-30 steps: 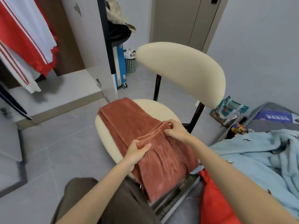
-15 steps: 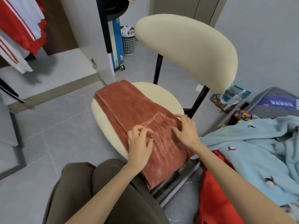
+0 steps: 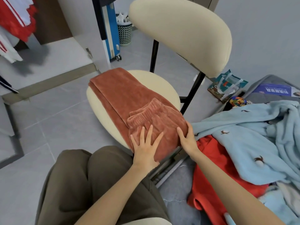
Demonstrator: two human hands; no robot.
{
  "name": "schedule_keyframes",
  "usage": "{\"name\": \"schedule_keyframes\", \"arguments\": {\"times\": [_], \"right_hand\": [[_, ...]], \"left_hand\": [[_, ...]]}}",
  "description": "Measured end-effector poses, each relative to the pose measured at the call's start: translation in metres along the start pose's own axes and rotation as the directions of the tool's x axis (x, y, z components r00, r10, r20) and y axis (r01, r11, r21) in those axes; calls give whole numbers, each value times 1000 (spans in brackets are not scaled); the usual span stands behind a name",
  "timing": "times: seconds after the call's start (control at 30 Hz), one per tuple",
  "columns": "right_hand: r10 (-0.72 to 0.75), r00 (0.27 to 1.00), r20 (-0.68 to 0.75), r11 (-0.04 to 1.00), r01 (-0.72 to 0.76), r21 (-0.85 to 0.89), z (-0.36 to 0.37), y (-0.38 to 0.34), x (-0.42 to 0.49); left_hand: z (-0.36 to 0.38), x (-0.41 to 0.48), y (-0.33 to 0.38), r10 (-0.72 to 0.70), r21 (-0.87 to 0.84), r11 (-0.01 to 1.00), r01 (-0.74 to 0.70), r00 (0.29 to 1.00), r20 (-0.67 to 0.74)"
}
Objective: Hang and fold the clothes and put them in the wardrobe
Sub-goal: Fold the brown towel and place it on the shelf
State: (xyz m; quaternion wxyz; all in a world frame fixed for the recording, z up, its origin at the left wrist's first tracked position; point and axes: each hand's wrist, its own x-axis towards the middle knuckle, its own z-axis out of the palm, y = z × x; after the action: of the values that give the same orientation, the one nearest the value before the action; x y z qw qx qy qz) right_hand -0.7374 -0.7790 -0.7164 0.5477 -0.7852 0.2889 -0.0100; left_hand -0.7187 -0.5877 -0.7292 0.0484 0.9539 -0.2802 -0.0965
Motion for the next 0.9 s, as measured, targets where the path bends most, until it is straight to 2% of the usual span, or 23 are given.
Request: {"name": "schedule_keyframes", "arguments": {"times": [0.1,0.27,0.33,0.43,0.5,0.53,0.6,0.63,0.7,0.77,0.9], "right_hand": [[27,999,-25,1000,-27,0,-11,0,4],[-211,948,-237,966,165,-199,-29,-11,17],[-166,945,-281,977,118,-179,-25,-11,17],[18,951,-309,1000,-14,16,-13,-7,4],[145,958,-246,969,-88,230,-2,-1,-6],[230,958,-173,920,-155,360,3,2,-10],[401,914,60,746,-364,558,9,4,-15],[436,886,155,683,-439,584,9,2,-16],[433,876,215,677,-473,564,7,1,-16],[380,899,217,705,-434,561,3,-5,-16],[306,924,229,716,-382,585,-7,-28,-21]], "left_hand": [[5,-1,-2,-3,34,999,4,1000,-11],[2,3,1,5,40,999,-5,1000,3],[2,3,-1,28,40,999,-29,1000,8],[6,-1,-5,57,33,998,-57,998,3],[7,-2,-6,67,25,997,-67,998,-9],[7,-3,-6,71,25,997,-71,997,-17],[7,-4,-6,80,21,997,-80,996,-28],[7,-5,-7,83,7,997,-83,996,-39],[4,-10,-6,87,-19,996,-89,992,-95],[1,-13,-3,106,-24,993,-114,971,-212],[-2,-18,6,205,-5,973,-232,872,-444]]}}
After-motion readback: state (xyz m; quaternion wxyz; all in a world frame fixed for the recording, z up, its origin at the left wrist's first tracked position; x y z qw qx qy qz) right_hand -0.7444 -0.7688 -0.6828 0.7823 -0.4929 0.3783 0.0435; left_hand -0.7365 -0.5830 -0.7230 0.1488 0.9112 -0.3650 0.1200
